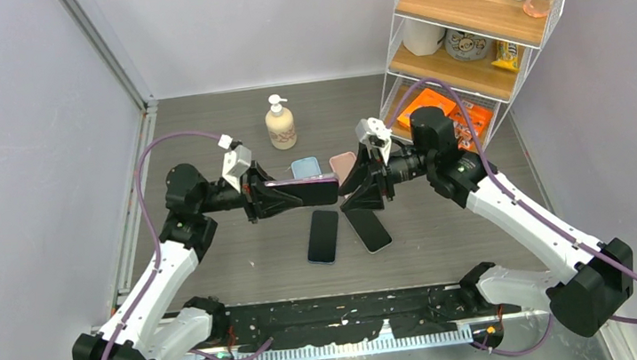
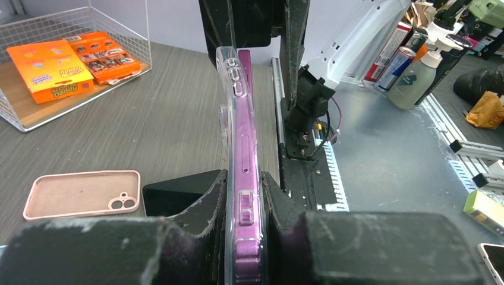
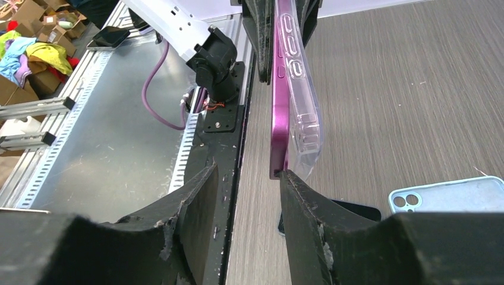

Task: Take the phone out of the phone case
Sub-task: Remove the phone case from the phone.

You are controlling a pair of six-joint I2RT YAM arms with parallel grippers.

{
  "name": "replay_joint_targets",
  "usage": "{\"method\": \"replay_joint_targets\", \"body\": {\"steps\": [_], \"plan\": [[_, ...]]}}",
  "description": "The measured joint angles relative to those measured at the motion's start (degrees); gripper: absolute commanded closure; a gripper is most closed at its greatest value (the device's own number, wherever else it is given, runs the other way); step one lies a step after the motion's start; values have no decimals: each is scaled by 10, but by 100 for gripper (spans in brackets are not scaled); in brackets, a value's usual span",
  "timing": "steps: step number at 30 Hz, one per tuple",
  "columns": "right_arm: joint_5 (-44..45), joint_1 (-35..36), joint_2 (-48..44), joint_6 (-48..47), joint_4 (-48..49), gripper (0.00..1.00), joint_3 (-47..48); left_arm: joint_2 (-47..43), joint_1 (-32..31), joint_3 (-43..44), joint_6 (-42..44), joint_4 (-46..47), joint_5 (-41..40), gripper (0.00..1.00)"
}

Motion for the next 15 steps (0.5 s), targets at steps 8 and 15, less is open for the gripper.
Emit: {"method": "replay_joint_targets", "body": {"steps": [8,15], "plan": [[23,26,22,2,20,51,10,17,-22,0,0,2,-17,100],[40,39,39,3,26,53,18,45,-45,0,-1,10,-40,100]]}}
